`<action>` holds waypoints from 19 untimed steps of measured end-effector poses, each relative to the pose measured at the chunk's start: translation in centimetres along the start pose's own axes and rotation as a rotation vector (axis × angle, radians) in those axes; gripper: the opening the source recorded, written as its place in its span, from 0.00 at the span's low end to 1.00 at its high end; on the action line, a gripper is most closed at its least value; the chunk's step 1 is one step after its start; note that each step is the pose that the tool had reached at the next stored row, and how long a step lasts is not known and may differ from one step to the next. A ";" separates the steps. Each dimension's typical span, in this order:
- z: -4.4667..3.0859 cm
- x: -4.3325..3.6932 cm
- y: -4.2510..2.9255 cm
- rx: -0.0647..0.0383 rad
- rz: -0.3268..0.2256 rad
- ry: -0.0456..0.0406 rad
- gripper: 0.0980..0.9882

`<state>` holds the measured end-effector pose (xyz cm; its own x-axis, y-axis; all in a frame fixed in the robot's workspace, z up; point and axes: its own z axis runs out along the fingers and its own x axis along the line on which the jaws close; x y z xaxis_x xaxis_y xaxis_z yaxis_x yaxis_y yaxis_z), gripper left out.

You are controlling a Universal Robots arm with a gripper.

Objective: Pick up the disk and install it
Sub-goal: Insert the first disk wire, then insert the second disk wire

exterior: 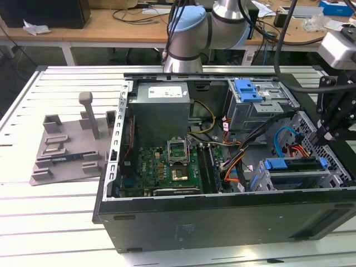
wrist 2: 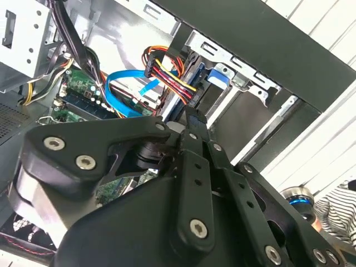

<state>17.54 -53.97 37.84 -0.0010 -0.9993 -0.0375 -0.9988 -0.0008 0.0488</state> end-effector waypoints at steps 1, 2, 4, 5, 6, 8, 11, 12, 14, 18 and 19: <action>0.00 0.00 0.00 0.000 0.000 0.0000 0.01; 0.00 0.00 0.00 0.000 0.000 -0.0001 0.01; -0.01 0.00 0.00 0.000 0.000 0.0000 0.01; -0.02 0.00 0.00 0.000 0.000 0.0000 0.01; -0.02 0.00 0.00 0.000 0.000 0.0000 0.01; -0.03 0.00 0.00 0.000 0.000 0.0000 0.01; -0.04 0.00 0.00 0.000 0.000 0.0000 0.15; -0.04 0.00 0.00 0.000 0.000 -0.0001 0.15; -0.01 -0.80 0.00 0.000 0.000 0.0000 0.30; 0.40 -2.26 1.86 0.000 -0.008 0.0006 0.30; 0.66 -2.24 1.96 0.000 -0.011 0.0017 0.30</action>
<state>15.56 -51.71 37.37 0.0105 -0.9993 -0.0364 -0.9987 -0.0122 0.0488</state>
